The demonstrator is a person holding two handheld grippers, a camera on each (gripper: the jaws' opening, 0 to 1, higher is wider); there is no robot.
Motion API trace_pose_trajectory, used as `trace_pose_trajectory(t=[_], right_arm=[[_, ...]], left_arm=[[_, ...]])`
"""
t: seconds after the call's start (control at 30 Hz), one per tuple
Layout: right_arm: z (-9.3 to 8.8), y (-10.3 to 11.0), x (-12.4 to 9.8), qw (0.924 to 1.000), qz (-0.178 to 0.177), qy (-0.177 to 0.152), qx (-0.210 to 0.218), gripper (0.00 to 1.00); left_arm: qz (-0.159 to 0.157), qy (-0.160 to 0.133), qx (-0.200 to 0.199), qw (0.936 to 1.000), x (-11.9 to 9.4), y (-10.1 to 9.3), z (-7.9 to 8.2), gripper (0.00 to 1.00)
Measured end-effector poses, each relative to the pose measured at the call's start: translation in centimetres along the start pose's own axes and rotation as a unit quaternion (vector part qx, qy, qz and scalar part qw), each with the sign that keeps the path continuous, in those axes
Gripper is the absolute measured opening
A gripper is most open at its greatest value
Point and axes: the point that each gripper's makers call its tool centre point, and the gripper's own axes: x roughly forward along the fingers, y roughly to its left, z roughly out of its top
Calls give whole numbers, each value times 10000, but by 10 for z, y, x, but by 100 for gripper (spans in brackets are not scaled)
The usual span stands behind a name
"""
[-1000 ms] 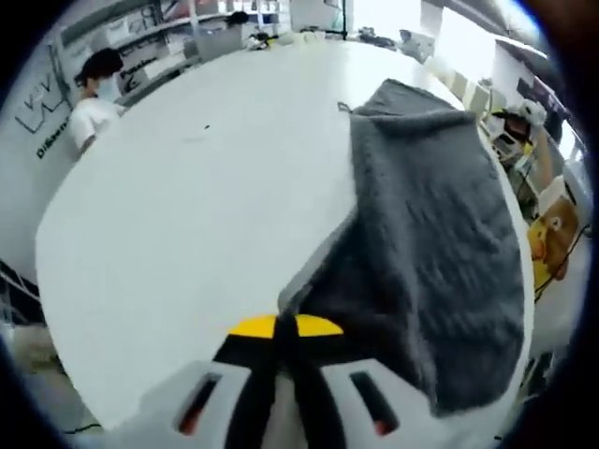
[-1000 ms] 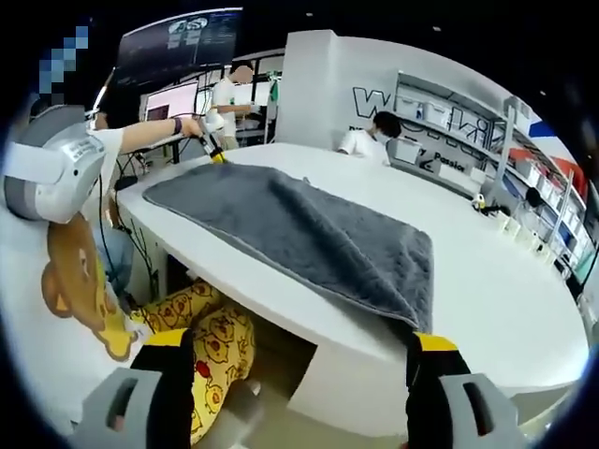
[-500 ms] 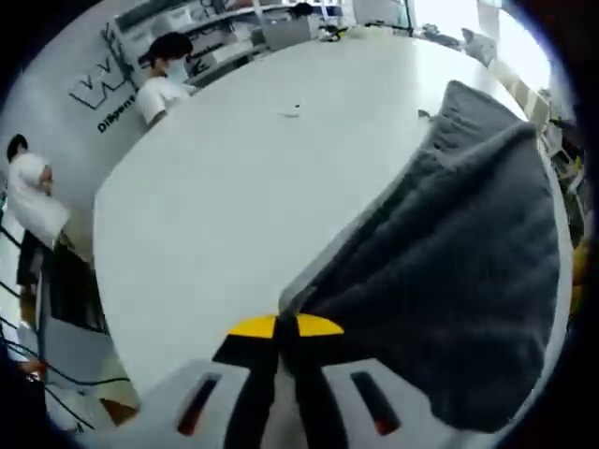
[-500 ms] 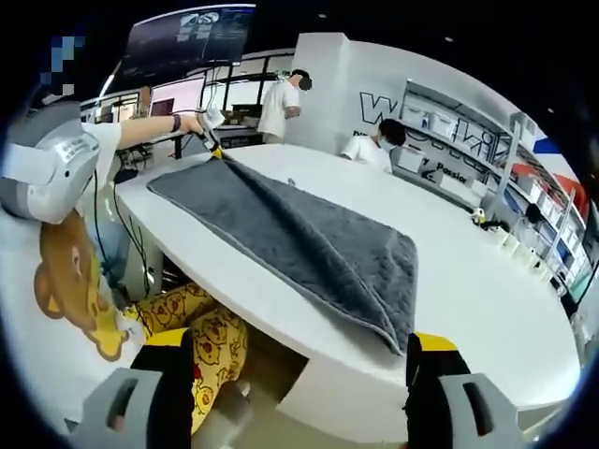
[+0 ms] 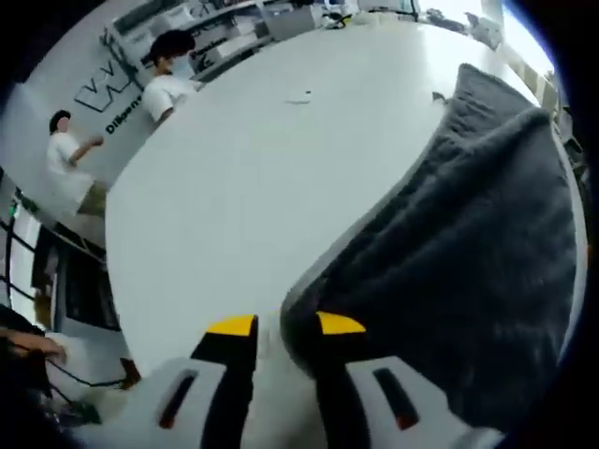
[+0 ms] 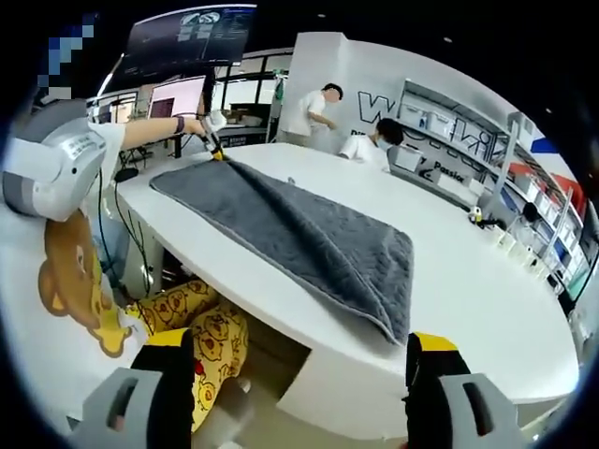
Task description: Fold the towel on the table until its edges align and the towel forms a compact rectangular stack.
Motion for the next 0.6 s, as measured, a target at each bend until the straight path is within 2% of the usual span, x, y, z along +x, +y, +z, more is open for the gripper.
trace_pose_trajectory(t=[0.07, 0.13, 0.2, 0.23, 0.33, 0.43, 0.47, 0.53, 0.6], right_arm=[[2, 1, 1, 10000, 39, -37, -36, 98], [5, 2, 2, 9999, 67, -66, -75, 98], [7, 4, 4, 9998, 104, -93, -107, 98], [9, 5, 4, 9998, 121, -112, -127, 98], [13, 7, 7, 9996, 175, -156, -179, 98], [15, 9, 9, 9994, 224, -176, -216, 98], [16, 11, 10, 9992, 252, -181, -252, 98], [18, 12, 12, 9990, 285, -191, -271, 98], [20, 13, 15, 9989, 312, -227, -280, 98]], left_arm=[[119, -326, 87, 9994, -16, 1, 8, 28], [203, -561, 177, 9981, -31, -3, 12, 32], [215, -860, 275, 9957, -53, -12, 14, 46], [231, -890, 265, 9954, -63, -17, 10, 51], [85, -1042, 348, 9939, -87, -36, 1, 60], [-177, -1168, 450, 9920, -110, -69, -11, 70], [-332, -1255, 567, 9899, -119, -87, -16, 73], [-452, -1308, 520, 9890, -132, -108, -25, 78], [-618, -1539, 471, 9850, -147, -131, -28, 81]])
